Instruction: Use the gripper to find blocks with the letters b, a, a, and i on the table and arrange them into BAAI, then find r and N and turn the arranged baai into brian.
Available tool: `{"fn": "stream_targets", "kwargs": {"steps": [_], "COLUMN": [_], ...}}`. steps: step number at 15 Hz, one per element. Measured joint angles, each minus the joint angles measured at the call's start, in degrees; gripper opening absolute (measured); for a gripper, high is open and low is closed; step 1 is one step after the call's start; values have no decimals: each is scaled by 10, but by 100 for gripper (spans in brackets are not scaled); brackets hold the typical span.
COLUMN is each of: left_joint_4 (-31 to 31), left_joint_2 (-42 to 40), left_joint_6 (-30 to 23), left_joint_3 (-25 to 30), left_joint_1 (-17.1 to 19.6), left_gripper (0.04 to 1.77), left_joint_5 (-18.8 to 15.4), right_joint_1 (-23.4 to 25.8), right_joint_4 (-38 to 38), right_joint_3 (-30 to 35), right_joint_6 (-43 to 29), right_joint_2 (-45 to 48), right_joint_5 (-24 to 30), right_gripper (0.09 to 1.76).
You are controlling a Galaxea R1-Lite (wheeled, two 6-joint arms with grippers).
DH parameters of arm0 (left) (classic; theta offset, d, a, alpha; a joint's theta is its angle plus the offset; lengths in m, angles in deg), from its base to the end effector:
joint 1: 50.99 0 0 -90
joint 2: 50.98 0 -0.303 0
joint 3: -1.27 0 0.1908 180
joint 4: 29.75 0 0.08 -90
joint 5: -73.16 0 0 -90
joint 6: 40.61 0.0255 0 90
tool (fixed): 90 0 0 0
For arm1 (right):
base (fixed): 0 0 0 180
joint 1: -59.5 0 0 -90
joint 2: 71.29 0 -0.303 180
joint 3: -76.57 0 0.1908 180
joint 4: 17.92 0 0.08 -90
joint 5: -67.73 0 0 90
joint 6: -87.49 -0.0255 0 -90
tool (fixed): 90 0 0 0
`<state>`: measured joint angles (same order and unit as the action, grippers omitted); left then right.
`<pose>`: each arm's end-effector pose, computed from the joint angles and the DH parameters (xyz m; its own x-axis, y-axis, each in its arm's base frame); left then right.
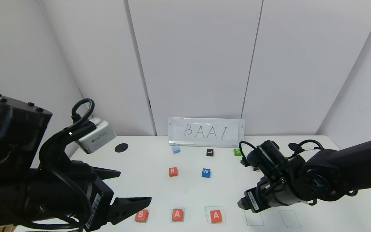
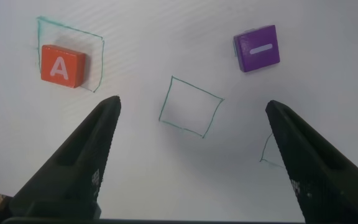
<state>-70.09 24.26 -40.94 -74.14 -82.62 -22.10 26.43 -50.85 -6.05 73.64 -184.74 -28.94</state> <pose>0.1641 -0.1038 0.2256 0.5998 -0.4771 -0.6423 0.5787 0.8131 -0.0635 0.2790 0.1781 0.0857 0.4314 0.1423 -0.8909 -0.3045 0.9525 0.0047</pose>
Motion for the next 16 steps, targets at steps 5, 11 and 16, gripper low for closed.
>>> {"fn": "stream_targets", "kwargs": {"steps": [5,11,16], "left_joint_4": [0,-1,0], "left_joint_2": [-6,-13,-13], "left_joint_6": [3,11,16], "left_joint_3": [-1,0,4], "left_joint_1": [2,6,6], "left_gripper": [172,172,172], "left_joint_5": [3,7,7], "right_joint_1": [57,90,98], "right_joint_4": [24,52,53], "right_joint_3": [1,0,-6], "right_joint_6": [120,201,229], "right_joint_2": [-25,-57,-74], "right_joint_5": [35,90,89], "right_gripper": [169,170,170]}}
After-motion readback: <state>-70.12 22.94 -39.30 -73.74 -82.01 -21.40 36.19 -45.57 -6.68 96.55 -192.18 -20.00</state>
